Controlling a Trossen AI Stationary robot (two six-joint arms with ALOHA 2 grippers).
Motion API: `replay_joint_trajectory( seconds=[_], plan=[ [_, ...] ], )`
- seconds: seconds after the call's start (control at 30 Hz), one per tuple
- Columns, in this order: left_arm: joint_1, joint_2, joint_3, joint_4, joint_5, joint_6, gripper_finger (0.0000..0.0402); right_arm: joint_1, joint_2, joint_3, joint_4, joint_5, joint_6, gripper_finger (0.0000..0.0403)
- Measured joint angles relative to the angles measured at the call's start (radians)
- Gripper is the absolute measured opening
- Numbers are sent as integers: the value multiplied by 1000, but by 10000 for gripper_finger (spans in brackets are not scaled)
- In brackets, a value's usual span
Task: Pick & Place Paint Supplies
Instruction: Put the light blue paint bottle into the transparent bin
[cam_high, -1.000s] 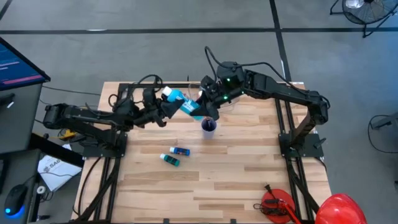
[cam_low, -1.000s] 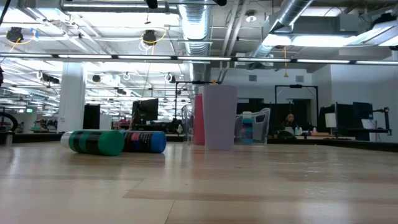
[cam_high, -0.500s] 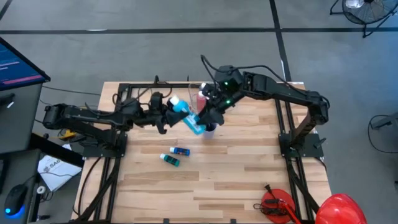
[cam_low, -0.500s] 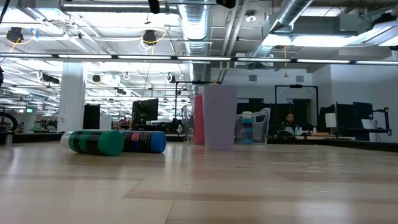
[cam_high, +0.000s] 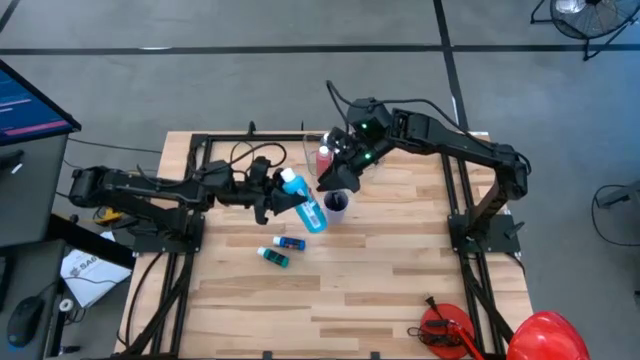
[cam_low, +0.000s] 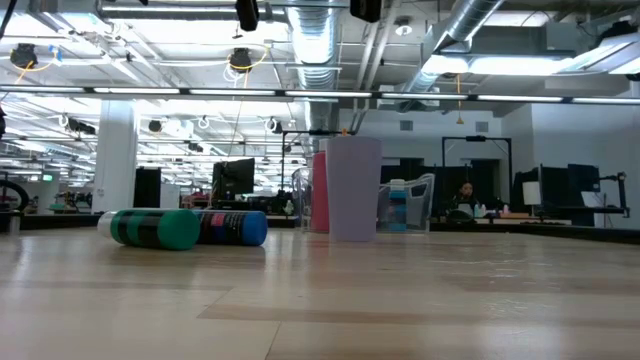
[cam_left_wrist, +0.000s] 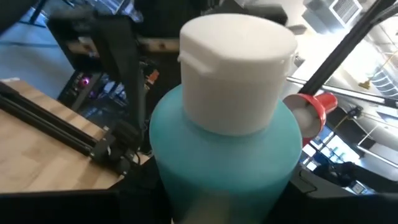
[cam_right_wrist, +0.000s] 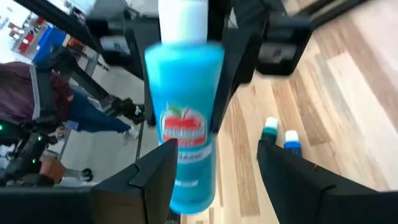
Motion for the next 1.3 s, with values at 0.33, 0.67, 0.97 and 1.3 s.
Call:
replay_joint_trajectory(
  seconds=[0.33, 0.67, 0.97, 1.3],
  plan=[
    [-51, 0, 1, -78, 0, -19, 155, -29, 2, -1, 120, -22, 19, 221],
    [-51, 0, 2, -91, -1, -25, 155, 15, 15, -2, 190, -19, 28, 261],
    [-60, 1, 2, -116, -1, -25, 155, 36, 53, -5, 219, 49, 32, 267],
    [-77, 10, 2, -126, -1, -25, 155, 38, 93, 0, 329, 14, 81, 267]
  ],
)
